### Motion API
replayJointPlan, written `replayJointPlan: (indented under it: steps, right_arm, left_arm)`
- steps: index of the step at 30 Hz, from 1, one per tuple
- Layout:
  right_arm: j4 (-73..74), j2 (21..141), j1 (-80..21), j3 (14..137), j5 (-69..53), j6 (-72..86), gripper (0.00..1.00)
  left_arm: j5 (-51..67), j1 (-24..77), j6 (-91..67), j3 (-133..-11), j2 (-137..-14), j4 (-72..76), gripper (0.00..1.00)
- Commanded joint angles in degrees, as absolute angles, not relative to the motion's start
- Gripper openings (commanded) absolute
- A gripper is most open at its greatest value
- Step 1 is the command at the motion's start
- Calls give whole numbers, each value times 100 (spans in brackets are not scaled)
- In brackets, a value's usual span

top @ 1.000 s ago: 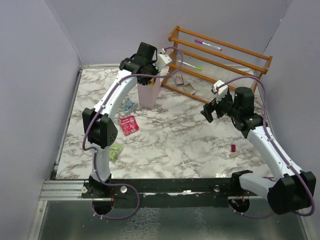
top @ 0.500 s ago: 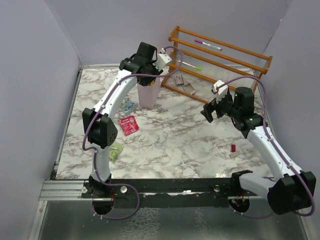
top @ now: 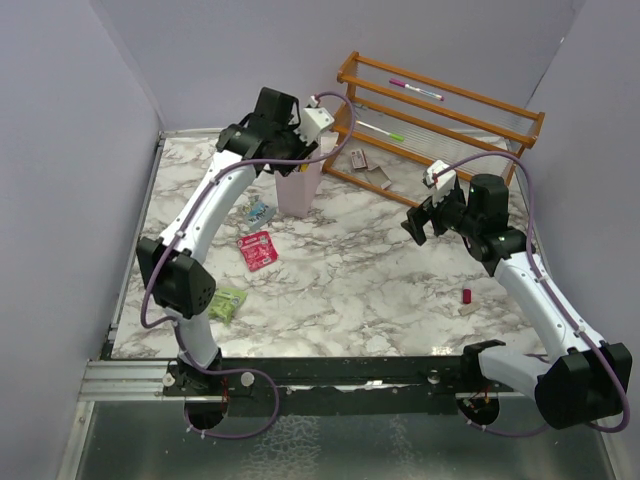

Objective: Place the snacks into the paper bag
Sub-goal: Place the snack in the paper bag.

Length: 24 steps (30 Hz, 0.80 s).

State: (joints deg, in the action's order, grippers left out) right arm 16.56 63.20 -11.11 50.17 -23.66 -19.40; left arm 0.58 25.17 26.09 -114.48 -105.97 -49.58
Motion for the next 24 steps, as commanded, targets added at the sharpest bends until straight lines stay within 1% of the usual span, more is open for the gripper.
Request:
replayJointPlan:
  steps: [1, 6, 13, 18, 24]
  right_arm:
    - [1669, 6276, -1063, 4991, -2508, -2004, 99]
    - [1677, 6268, -1063, 4997, -2517, -2003, 99]
    - [1676, 6299, -1055, 4996, -2535, -1991, 99]
    - [1679, 6326, -1063, 4993, -2540, -1995, 99]
    - [1686, 6324, -1063, 5003, -2542, -1995, 99]
  left_arm:
    - [427, 2368, 2497, -10758, -9833, -4713, 44]
    - [707, 2040, 2494, -9469, -8957, -4414, 45]
    - [978, 1426, 2608, -7824, -8147, -4324, 45]
    - [1227, 993, 2842, -6883, -7859, -4567, 48]
    - [1437, 739, 3199, -6155, -7962, -5033, 49]
